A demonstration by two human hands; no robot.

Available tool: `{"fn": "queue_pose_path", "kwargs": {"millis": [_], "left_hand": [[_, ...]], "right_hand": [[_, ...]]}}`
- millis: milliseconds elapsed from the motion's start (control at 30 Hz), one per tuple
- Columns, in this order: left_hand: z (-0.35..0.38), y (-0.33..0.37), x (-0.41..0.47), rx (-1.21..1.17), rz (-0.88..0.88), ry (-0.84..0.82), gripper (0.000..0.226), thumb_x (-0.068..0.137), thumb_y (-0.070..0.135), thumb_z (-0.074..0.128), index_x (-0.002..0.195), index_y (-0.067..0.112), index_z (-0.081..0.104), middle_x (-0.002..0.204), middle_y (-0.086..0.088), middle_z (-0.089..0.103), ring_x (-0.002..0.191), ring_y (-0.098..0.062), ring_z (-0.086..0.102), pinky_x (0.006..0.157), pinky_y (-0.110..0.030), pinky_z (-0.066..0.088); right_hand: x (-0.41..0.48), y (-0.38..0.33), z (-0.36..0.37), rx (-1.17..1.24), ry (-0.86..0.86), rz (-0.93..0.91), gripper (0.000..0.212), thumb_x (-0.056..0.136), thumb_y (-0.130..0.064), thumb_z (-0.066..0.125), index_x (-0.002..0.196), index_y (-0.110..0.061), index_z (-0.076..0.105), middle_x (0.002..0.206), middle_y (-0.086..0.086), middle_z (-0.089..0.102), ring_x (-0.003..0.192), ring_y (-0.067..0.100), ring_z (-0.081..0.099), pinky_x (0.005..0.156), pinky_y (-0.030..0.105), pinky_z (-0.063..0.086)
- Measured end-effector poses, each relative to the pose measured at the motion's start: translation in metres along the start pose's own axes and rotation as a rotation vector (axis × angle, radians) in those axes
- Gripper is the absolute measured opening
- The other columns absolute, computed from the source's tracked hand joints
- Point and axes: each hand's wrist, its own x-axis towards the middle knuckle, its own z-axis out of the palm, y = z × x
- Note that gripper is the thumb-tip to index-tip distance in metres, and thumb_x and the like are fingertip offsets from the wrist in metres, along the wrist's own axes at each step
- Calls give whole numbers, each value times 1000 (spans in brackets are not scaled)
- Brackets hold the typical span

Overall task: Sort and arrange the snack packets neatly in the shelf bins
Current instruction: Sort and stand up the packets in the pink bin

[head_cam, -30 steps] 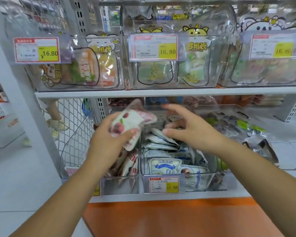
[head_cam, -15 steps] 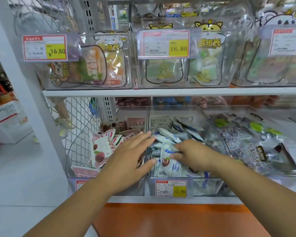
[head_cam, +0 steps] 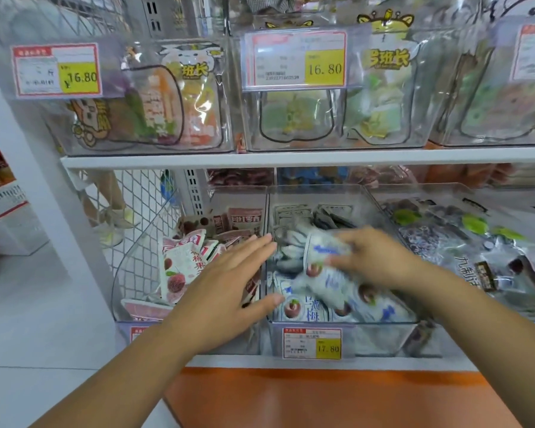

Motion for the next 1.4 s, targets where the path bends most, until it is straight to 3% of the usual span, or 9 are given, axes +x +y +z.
{"fn": "queue_pose_path", "kwargs": {"millis": [133,267,400,533,700,967,1067,1233,1400], "left_hand": [[-1,-1,4,-2,-24,21,77,84,77,24,151,44,5,154,32,-5,140,11,-9,117,-25,4],[-3,-3,8,-18,-41,28,76,84,77,23,151,44,9,154,31,-3,140,12,-10,117,-26,4],[-3,-3,8,-23,-50,11,74,84,75,24,150,45,8,153,33,-4,140,12,-9,116,-24,3],[-3,-4,8,-19,-55,7,74,85,73,30,149,46,7,151,35,-7,139,14,-9,114,-19,-1],[-3,-5,8,-46,-62,8,73,85,72,34,150,45,11,153,34,-2,140,12,-4,115,-21,4],[-8,-2,8,-43,-52,-14,76,83,73,34,150,44,12,152,33,-2,140,12,-6,114,-19,0],[-11,4,15,6,-25,13,77,85,68,42,151,41,13,154,30,3,141,10,-5,117,-21,3],[-10,41,56,21,78,4,76,89,57,53,152,39,12,158,20,8,144,-2,10,113,-20,7],[29,66,134,49,150,-190,89,80,51,68,151,30,20,159,-2,19,143,-21,22,116,-36,25]], "right_hand": [[-14,-22,13,-214,-408,85,60,81,-65,59,131,-33,54,125,-13,59,107,8,57,88,25,43],[-2,-36,25,-300,97,-143,47,90,-66,39,123,-37,58,107,-10,68,100,9,60,78,27,47],[19,-21,35,-550,56,-115,78,76,-78,49,144,-49,25,152,-4,28,142,23,14,115,41,16],[39,-11,60,-663,-47,10,97,66,-91,39,144,-55,-6,161,2,1,144,35,-20,107,66,-18],[42,-14,55,-726,198,-31,67,75,-68,60,135,-50,34,138,-3,47,138,26,23,109,60,12],[28,-5,22,-235,325,-38,37,87,-45,62,124,-47,56,117,-2,64,106,22,58,84,34,50],[6,-5,14,-172,-22,-131,44,88,-52,58,130,-56,46,150,-9,34,135,15,36,109,32,32],[-36,27,-15,-210,489,-114,35,93,-20,58,127,-27,60,137,3,48,129,23,42,100,18,25],[-56,51,-19,-107,267,39,74,86,-43,66,146,-39,24,145,-11,33,130,8,37,100,18,31]]}}
